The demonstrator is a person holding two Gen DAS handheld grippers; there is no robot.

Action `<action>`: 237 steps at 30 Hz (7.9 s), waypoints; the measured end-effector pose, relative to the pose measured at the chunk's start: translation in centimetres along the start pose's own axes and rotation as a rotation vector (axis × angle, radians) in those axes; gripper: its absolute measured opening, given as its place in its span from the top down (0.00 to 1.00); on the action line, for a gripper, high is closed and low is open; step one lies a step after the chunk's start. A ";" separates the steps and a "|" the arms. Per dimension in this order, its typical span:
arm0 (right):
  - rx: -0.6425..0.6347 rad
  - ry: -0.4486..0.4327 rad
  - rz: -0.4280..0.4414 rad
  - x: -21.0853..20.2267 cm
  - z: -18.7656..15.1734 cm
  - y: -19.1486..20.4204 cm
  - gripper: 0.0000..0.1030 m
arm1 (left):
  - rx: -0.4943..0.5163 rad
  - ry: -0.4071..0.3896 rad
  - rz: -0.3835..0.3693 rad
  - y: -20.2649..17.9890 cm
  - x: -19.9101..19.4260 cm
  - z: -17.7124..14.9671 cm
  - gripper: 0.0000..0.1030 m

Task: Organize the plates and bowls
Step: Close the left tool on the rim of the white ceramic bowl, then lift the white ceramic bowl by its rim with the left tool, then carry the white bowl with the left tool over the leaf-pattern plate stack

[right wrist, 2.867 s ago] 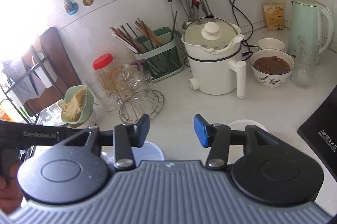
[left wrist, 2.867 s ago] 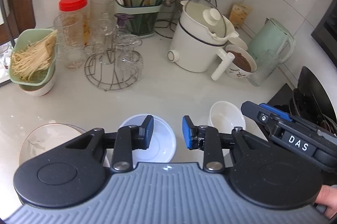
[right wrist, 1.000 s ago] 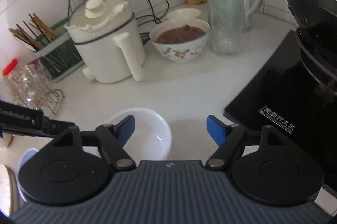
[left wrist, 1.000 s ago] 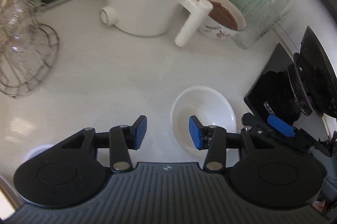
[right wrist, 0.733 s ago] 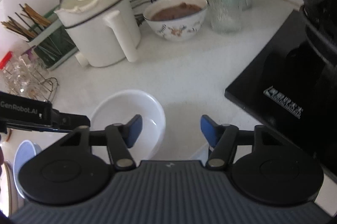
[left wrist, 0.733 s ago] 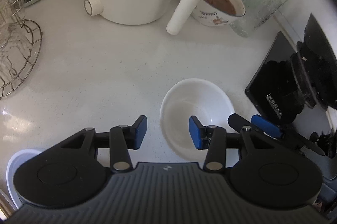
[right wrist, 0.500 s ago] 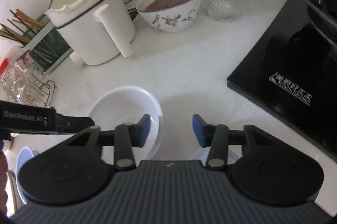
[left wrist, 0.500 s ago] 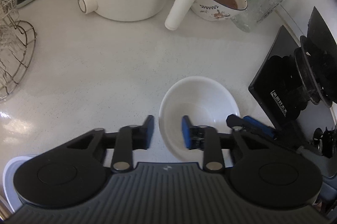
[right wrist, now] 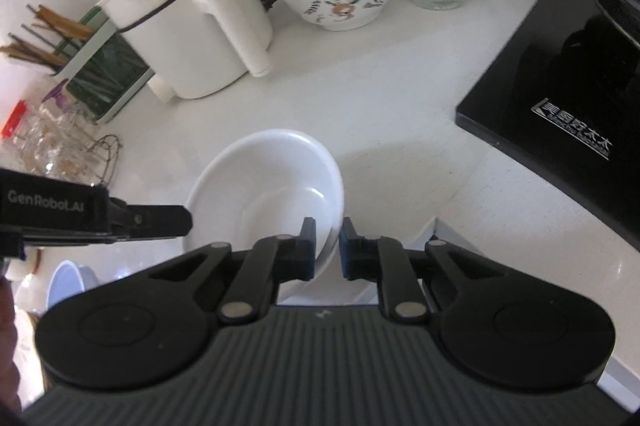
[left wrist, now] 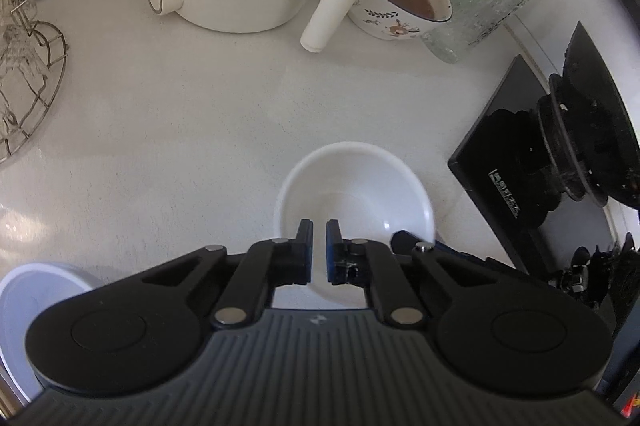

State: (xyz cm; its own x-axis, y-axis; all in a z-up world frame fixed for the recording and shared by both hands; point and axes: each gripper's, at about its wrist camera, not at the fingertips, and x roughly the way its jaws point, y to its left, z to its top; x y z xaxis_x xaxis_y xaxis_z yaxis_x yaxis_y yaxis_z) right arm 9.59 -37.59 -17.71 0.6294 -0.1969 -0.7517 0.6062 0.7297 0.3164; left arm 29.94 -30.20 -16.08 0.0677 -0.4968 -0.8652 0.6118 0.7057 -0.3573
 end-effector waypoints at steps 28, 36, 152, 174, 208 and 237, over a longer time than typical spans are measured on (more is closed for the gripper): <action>-0.013 0.063 0.062 0.2 0.3 0.4 0.93 | -0.144 0.005 0.081 3.6 0.9 -2.1 0.92; -0.009 0.080 0.075 -1.0 0.5 0.3 0.93 | -0.124 -0.008 0.082 3.0 -1.1 -2.8 0.93; -0.294 0.391 0.252 5.3 -2.2 16.1 0.85 | -0.521 -0.240 0.198 16.4 -12.3 -11.9 0.63; -0.244 0.347 0.142 4.4 0.6 10.5 0.87 | -0.386 -0.101 0.167 11.7 -5.2 -7.8 0.54; -0.174 0.370 0.175 6.1 1.3 9.7 0.79 | -0.348 -0.014 0.164 11.3 -2.9 -5.5 0.81; -0.185 0.319 0.210 -4.1 -0.9 13.2 0.80 | -0.351 -0.070 0.161 10.4 -14.8 -11.0 0.81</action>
State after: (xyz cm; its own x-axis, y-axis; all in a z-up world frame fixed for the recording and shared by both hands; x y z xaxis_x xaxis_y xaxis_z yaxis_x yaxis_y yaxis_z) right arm 14.54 -26.55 -10.98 0.5301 0.1596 -0.8328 0.3655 0.8432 0.3942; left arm 26.61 -9.95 -10.84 0.2019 -0.3900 -0.8984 0.2830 0.9014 -0.3277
